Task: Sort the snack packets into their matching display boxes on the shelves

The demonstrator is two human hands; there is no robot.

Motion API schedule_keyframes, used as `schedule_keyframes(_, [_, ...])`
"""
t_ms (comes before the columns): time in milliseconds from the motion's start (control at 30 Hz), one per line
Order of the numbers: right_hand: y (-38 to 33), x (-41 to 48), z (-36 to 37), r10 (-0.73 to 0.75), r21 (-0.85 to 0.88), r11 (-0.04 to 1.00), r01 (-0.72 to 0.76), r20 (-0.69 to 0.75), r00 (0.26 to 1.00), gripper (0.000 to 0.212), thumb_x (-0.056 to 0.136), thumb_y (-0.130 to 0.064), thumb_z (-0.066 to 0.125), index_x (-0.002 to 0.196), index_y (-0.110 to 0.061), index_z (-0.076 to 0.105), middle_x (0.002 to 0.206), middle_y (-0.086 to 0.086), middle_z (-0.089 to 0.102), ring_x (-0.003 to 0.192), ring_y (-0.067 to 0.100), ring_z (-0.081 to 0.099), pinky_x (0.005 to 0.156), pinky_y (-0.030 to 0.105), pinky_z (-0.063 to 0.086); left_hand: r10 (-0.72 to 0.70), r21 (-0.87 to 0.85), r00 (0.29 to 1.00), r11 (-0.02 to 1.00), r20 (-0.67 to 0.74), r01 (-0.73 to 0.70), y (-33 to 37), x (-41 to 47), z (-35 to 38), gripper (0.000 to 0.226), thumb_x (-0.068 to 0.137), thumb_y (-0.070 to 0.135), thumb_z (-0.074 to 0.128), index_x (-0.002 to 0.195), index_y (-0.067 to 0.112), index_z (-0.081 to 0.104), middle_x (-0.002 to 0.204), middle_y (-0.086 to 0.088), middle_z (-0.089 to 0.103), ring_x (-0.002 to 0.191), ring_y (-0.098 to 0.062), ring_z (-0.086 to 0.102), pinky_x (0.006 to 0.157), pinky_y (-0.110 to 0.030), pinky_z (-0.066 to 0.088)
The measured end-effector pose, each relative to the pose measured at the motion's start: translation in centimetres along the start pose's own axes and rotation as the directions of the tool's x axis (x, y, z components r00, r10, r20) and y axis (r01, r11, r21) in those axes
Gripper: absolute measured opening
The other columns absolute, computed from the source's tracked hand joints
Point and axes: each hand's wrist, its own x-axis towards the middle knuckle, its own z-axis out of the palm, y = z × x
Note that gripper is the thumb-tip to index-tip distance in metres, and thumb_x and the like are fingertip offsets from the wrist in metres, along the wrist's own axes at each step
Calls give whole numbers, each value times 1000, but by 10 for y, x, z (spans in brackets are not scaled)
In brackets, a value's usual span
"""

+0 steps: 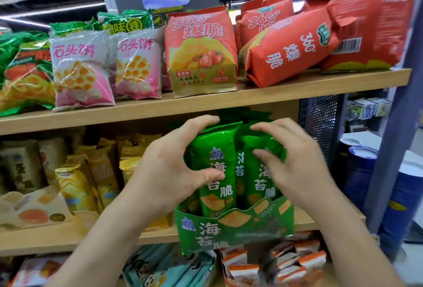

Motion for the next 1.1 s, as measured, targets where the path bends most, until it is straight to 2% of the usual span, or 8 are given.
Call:
schedule_keyframes(67, [-1,2,-19,-20,-4,1000,20,-42,999,36,84,-4,71,117,-18,68,104,-5,57,100,14,54,87,35,49,15,-11,999,1000,-36,-15,-2,2,4,74,63,30,87,128,40,52,109,16,67,103,-1,64,82,-27,58])
schedule_keyframes(200, [-3,13,-30,77,-345,939,-5,196,978,41,84,1,62,107,-31,69,107,-14,63,114,15,50,94,40,31,-51,-142,998,989,-24,47,-8,6,5,64,63,31,84,120,41,55,101,19,70,97,-1,67,76,-26,59])
schedule_keyframes(300, [-25,21,-23,-43,-350,933,84,125,991,34,80,-5,53,99,-25,72,108,-13,68,110,14,57,89,35,27,-66,-180,997,982,-50,56,-12,3,0,62,61,27,84,114,42,55,100,22,69,94,0,68,74,-18,57])
schedule_keyframes(400, [-46,33,-7,-137,-317,922,221,267,954,32,91,-13,51,117,-18,69,116,-3,71,109,21,61,92,42,48,-75,-224,993,973,-95,52,-16,-7,-4,62,59,20,84,112,35,57,97,19,70,89,-1,68,70,-13,54])
schedule_keyframes(567, [-41,52,29,92,-486,842,235,557,825,47,97,-50,50,134,-21,51,128,2,61,124,26,50,97,47,39,-78,-269,992,962,-95,50,-23,-17,-9,61,60,19,82,113,32,55,97,17,70,89,-2,69,69,-14,54])
schedule_keyframes(800, [-36,49,39,53,-520,836,177,396,917,27,85,-41,71,109,-30,66,106,-7,67,119,21,43,87,44,28,-47,-158,998,987,-38,40,-23,-19,-13,77,52,33,87,112,61,46,105,25,65,100,3,63,73,-10,52])
schedule_keyframes(933, [-33,44,39,7,-547,823,152,277,961,11,84,-35,72,91,-27,71,87,-9,67,104,19,46,74,38,12,-24,-146,999,989,-37,19,-18,-15,-12,77,54,30,88,114,54,47,102,24,66,96,2,66,69,-17,57])
schedule_keyframes(1100, [-30,39,36,-172,-486,849,207,117,978,16,62,-18,83,65,-25,69,65,-11,63,82,20,51,74,37,21,-6,-83,1000,996,7,6,-12,-10,-12,76,53,37,86,117,51,47,103,23,65,96,0,67,72,-20,58])
